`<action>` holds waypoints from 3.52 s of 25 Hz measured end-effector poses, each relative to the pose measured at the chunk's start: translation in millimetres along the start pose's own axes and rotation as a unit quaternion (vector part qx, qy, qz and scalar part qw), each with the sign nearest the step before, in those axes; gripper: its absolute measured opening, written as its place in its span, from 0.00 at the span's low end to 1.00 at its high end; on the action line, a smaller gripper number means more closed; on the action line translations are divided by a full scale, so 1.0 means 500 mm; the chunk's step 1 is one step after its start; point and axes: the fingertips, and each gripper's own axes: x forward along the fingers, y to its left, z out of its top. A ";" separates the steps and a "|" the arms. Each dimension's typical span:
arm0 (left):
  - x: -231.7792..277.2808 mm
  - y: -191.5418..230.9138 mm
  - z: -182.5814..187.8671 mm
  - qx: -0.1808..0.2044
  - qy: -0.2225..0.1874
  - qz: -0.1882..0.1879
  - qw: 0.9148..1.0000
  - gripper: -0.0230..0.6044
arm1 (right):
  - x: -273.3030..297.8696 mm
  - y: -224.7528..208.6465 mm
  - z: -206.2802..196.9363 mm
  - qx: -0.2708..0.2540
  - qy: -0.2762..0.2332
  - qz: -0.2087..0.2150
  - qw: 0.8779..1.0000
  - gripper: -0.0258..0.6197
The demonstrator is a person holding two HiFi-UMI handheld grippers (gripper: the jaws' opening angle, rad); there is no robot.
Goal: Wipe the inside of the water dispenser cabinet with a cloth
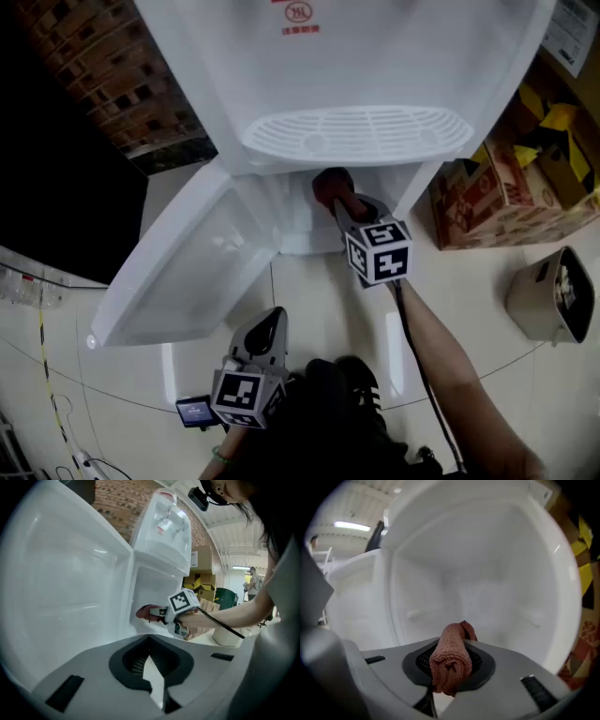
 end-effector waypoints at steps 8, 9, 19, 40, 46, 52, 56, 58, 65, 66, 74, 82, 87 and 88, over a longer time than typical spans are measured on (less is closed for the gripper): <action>0.006 0.034 0.013 -0.028 -0.006 0.018 0.999 0.03 | 0.150 0.074 0.007 -0.073 0.001 0.033 0.997 0.15; 0.005 0.036 0.014 -0.030 -0.007 0.019 0.999 0.03 | 0.159 0.084 -0.014 -0.070 0.011 0.034 0.997 0.15; -0.005 0.055 0.007 -0.041 -0.004 0.024 0.999 0.03 | 0.164 -0.020 -0.077 -0.041 0.054 -0.045 0.997 0.15; -0.007 0.049 0.016 -0.044 -0.012 0.025 0.999 0.03 | 0.068 -0.046 -0.028 -0.033 0.019 -0.112 0.993 0.15; 0.001 0.030 0.018 -0.040 -0.010 0.017 0.999 0.03 | 0.066 0.130 -0.048 -0.043 0.020 -0.007 0.999 0.15; -0.003 0.036 0.005 -0.034 -0.008 0.017 0.999 0.03 | 0.044 0.037 -0.120 -0.021 0.063 -0.070 0.995 0.15; -0.005 0.045 0.004 -0.042 -0.008 0.022 0.999 0.03 | -0.007 -0.089 -0.149 -0.005 0.071 -0.142 0.987 0.15; -0.005 0.045 0.003 -0.039 -0.005 0.021 0.999 0.03 | -0.036 -0.128 -0.153 0.001 0.073 -0.169 0.983 0.15; -0.009 0.046 -0.010 -0.021 0.000 0.016 1.000 0.03 | -0.065 -0.159 -0.154 0.000 0.074 -0.191 0.979 0.15; -0.010 0.049 -0.009 -0.020 -0.001 0.018 1.000 0.03 | -0.061 -0.142 -0.130 -0.005 0.058 -0.175 0.983 0.15; -0.003 0.040 0.004 -0.035 -0.001 0.023 0.999 0.03 | -0.076 0.109 0.215 -0.032 -0.148 0.022 0.988 0.15; -0.002 0.039 -0.002 -0.032 0.002 0.023 0.999 0.03 | -0.040 0.188 0.201 -0.054 -0.137 0.074 0.986 0.15; -0.001 0.042 0.005 -0.043 -0.001 0.025 0.999 0.03 | 0.010 0.184 0.043 -0.046 -0.050 0.076 0.995 0.15; -0.001 0.042 0.006 -0.045 -0.001 0.027 0.999 0.03 | 0.017 0.186 0.015 -0.042 -0.031 0.080 0.995 0.15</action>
